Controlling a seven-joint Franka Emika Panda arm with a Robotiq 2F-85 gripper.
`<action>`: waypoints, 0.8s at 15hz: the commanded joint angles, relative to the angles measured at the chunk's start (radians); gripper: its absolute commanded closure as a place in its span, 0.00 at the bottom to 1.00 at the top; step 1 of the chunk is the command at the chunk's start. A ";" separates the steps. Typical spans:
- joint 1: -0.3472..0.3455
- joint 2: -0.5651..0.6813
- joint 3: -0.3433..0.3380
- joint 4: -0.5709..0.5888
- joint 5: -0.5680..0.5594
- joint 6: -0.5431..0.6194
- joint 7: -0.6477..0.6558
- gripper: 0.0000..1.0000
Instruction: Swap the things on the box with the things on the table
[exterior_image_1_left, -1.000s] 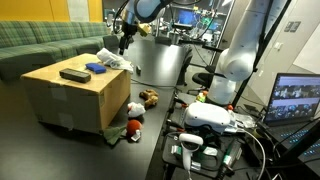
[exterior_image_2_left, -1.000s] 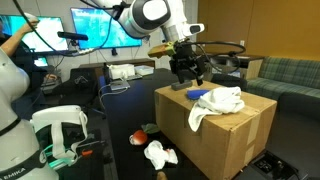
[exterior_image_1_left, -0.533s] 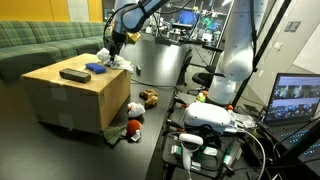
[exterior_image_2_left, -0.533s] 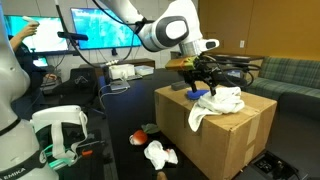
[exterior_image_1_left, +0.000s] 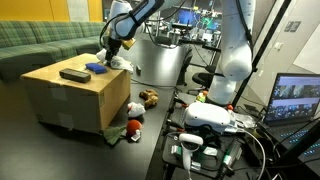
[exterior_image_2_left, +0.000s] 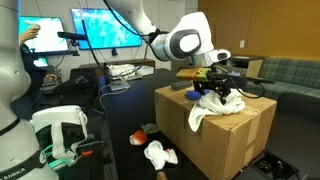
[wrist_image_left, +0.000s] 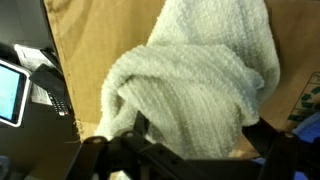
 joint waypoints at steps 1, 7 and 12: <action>-0.013 0.048 0.003 0.063 -0.004 -0.001 -0.007 0.32; -0.019 0.018 -0.004 0.053 -0.011 -0.013 -0.011 0.80; -0.038 -0.076 -0.032 -0.009 -0.027 -0.033 -0.007 0.87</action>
